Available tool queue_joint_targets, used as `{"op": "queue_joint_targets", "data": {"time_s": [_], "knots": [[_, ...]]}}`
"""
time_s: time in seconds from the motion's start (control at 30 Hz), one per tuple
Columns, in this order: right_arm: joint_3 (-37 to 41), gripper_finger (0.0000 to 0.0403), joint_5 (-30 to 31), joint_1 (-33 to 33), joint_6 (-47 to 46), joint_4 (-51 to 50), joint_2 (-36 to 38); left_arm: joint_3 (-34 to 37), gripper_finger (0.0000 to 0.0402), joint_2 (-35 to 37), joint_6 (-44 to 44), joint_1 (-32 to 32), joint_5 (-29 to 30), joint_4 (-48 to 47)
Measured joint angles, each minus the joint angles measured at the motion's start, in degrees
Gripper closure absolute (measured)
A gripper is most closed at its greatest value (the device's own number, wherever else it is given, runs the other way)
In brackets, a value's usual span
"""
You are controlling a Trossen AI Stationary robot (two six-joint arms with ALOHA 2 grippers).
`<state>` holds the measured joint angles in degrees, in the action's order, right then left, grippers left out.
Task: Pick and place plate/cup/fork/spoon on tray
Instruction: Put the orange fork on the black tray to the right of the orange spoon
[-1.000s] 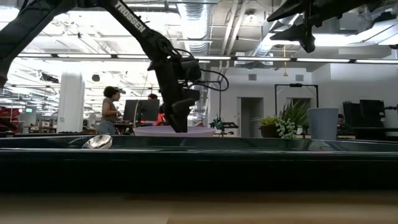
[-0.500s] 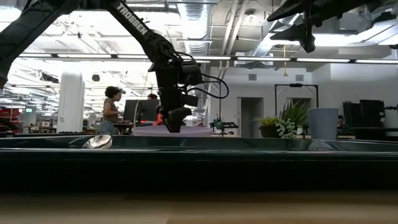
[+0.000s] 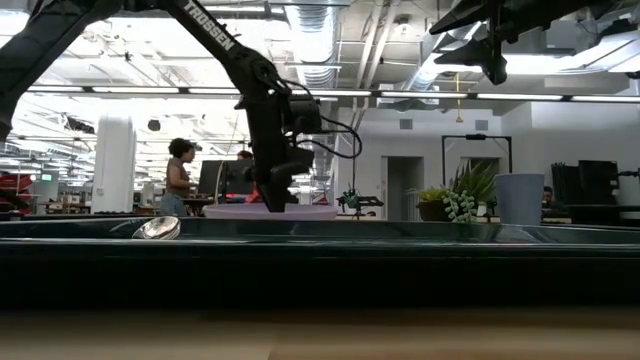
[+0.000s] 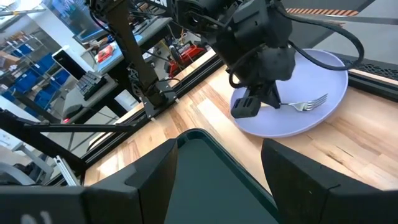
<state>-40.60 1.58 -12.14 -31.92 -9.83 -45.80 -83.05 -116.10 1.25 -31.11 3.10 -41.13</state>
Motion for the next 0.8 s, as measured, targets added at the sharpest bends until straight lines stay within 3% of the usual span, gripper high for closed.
{"op": "queue_joint_targets", "data": {"time_s": [0.2, 0.4, 0.57, 0.8], "knots": [[-0.01, 0.0143, -0.02, 0.00, 0.22, -0.02, 0.00, 0.00, 0.0400, 4.49, 7.89, 0.35, -1.73, -2.28], [-0.02, 0.0143, -0.05, 0.00, 0.26, 0.00, 0.00, -0.04, 0.0401, 11.22, 24.14, 3.88, -0.39, -8.37], [-0.02, 0.0143, -0.04, 0.00, 0.04, 0.00, 0.00, -0.04, 0.0401, 17.36, 39.58, 14.12, 4.30, -13.75], [-0.02, 0.0143, -0.14, 0.02, 0.00, -0.04, 0.02, -0.07, 0.0401, 21.61, 67.22, 32.70, 16.30, -17.08]]}}
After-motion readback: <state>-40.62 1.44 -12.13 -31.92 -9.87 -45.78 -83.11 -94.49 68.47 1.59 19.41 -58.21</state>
